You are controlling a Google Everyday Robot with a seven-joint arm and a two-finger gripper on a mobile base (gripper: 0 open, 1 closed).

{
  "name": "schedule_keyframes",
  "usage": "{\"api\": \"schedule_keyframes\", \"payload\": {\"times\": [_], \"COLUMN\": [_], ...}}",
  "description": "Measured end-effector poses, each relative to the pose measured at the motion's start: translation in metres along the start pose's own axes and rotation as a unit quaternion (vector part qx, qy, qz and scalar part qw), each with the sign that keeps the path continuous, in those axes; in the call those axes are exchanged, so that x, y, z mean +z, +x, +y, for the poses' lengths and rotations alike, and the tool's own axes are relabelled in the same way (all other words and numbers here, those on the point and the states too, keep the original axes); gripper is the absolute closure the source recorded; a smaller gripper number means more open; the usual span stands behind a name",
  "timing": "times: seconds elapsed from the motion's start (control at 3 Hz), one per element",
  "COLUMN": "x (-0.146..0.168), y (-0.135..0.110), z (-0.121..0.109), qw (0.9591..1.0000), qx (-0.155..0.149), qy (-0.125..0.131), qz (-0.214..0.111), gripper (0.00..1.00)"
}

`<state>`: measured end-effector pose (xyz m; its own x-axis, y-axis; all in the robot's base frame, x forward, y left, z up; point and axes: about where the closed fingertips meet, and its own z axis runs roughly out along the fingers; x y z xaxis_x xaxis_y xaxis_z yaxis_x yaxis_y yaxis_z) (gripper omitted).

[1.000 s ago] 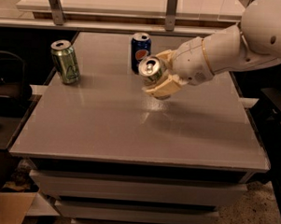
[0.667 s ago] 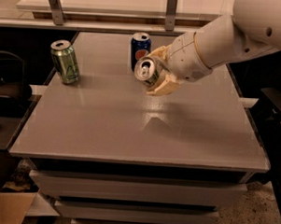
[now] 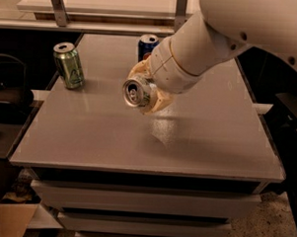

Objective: Knock 7up can over

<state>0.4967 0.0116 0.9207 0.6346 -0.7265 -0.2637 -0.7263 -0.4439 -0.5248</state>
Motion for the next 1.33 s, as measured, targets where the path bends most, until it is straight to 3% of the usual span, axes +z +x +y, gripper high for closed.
{"api": "schedule_keyframes", "payload": {"times": [0.33, 0.67, 1.33], "x": [0.016, 0.036, 0.066], "y": [-0.016, -0.023, -0.024], "z": [0.013, 0.021, 0.032], "qw": [0.9967, 0.9898, 0.9759], "qx": [-0.062, -0.093, -0.104], "qy": [-0.047, -0.089, -0.154], "qz": [0.023, 0.062, 0.114], "gripper": [1.0, 1.0, 1.0]}}
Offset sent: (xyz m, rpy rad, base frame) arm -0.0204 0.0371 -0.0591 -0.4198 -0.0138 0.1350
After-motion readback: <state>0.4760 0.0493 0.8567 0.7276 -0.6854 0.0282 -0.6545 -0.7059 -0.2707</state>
